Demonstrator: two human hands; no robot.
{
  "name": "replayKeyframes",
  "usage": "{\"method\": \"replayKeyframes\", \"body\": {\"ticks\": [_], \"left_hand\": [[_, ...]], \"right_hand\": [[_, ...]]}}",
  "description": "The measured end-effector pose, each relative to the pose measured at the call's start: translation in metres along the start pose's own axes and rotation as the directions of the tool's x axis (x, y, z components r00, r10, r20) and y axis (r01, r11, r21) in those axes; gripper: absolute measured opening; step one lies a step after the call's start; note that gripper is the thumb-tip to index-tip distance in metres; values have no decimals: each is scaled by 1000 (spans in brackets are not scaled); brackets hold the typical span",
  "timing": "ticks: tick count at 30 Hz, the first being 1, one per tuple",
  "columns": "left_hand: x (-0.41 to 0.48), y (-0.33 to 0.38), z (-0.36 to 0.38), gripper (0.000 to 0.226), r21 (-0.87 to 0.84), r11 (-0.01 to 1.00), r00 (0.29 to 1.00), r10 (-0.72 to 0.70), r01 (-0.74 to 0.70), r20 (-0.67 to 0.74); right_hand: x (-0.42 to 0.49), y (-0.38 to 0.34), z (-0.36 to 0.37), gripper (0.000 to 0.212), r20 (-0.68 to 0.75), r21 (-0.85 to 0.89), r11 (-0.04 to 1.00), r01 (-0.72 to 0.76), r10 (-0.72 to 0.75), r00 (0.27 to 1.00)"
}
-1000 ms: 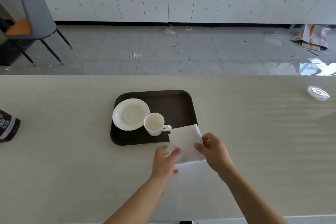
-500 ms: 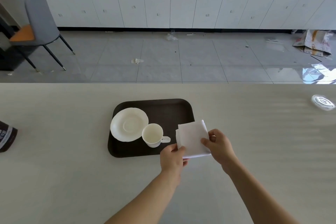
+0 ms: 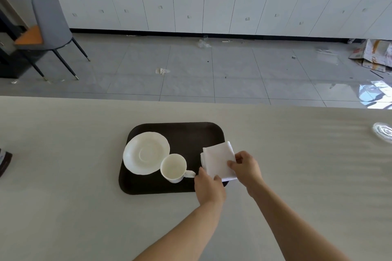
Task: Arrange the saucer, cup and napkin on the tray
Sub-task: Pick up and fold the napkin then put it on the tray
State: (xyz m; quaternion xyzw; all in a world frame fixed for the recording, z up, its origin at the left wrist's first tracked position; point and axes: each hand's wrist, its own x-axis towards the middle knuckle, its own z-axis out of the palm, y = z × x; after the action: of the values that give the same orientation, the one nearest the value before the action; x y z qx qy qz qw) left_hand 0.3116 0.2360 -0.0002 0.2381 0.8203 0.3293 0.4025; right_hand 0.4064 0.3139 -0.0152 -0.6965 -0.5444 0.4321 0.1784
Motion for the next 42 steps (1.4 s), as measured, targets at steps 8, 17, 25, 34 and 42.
{"method": "replayKeyframes", "body": {"ticks": [8,17,25,34,42], "left_hand": [[-2,-4,2,53,48,990,990,134,-136,46],[-9,-27,-1,71,293,898,944,297,-327,145],[-13,-50,-23,62,418,715,825,526,-560,206],[-6,-106,-100,53,648,394,681,681,-651,270],[38,-124,-180,37,763,511,738,671,-395,-67]], "right_hand": [[9,5,9,12,-1,-20,999,-31,31,1000],[11,8,12,20,2,-69,998,-10,10,1000],[-4,3,9,34,-191,-42,993,107,-113,975],[-27,-26,18,19,-218,-34,947,319,-318,923],[-30,-60,49,14,-8,-84,921,381,-383,924]]}}
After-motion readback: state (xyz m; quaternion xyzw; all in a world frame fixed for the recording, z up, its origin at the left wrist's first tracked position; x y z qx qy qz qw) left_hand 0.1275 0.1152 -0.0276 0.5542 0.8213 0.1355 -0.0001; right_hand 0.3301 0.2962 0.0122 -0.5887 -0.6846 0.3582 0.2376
